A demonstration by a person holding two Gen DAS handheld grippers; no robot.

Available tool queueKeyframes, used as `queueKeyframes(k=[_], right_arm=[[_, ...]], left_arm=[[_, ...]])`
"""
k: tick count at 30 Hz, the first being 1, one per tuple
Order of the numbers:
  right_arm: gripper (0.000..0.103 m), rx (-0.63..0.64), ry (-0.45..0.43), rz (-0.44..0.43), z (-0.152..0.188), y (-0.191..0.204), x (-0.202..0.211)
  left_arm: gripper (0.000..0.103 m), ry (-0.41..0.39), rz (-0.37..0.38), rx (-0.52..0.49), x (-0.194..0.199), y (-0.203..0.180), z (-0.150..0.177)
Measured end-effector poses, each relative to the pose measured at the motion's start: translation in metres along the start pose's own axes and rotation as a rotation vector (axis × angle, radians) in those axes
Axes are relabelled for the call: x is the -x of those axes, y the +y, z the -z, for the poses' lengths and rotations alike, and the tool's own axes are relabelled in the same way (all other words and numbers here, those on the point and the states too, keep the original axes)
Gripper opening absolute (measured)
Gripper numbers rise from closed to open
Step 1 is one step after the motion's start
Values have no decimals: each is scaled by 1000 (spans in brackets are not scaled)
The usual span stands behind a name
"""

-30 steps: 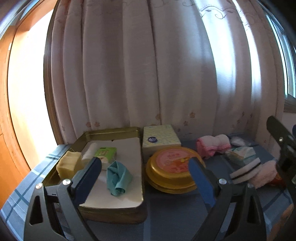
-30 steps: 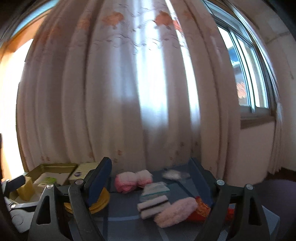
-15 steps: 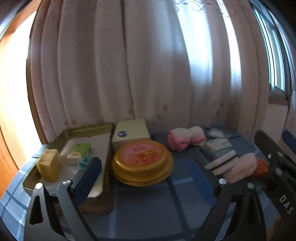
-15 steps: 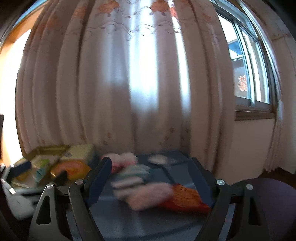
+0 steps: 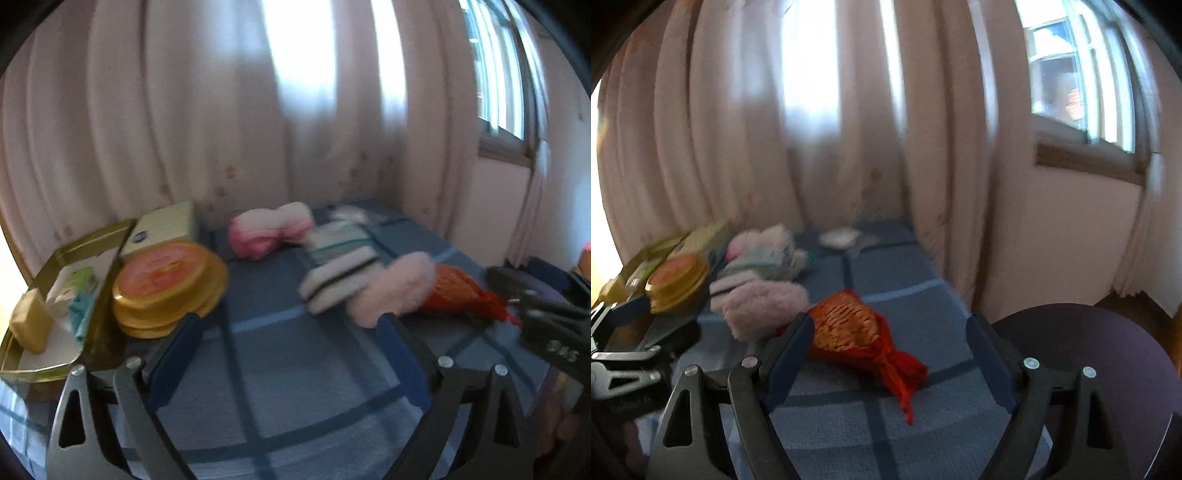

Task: Organize soft objects
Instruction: 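Move both tools back toward the pink puff and red pouch, then grasp the red-and-gold pouch with the right tool while the left tool grasps the pink fluffy puff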

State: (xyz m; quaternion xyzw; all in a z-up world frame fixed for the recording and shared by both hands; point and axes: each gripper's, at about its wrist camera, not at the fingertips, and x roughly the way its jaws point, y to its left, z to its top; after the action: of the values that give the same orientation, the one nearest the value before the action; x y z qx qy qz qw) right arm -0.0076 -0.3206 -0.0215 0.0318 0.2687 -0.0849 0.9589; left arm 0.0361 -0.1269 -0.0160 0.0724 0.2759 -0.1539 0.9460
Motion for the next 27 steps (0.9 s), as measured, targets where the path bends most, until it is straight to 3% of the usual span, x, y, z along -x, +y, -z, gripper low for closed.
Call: queueKeyframes(k=[3, 10, 12, 13, 17, 20, 27], right_arm=[[86, 41, 79, -71, -5, 6, -15], [86, 115, 235, -66, -11, 19, -60], [69, 122, 246, -80, -8, 20, -65], [46, 116, 257, -111, -5, 20, -67], [33, 98, 234, -142, 0, 13, -58], [32, 25, 203, -172, 1, -2, -41], [32, -87, 94, -123, 8, -34, 4]], left_arm=[[96, -16, 30, -50, 2, -15, 1], [96, 15, 73, -74, -2, -19, -6], [96, 26, 123, -70, -4, -18, -12], [96, 26, 140, -69, -3, -18, -14], [96, 32, 169, -75, -6, -22, -17], [96, 71, 209, -55, -12, -23, -15], [96, 147, 277, 20, -26, -33, -12]])
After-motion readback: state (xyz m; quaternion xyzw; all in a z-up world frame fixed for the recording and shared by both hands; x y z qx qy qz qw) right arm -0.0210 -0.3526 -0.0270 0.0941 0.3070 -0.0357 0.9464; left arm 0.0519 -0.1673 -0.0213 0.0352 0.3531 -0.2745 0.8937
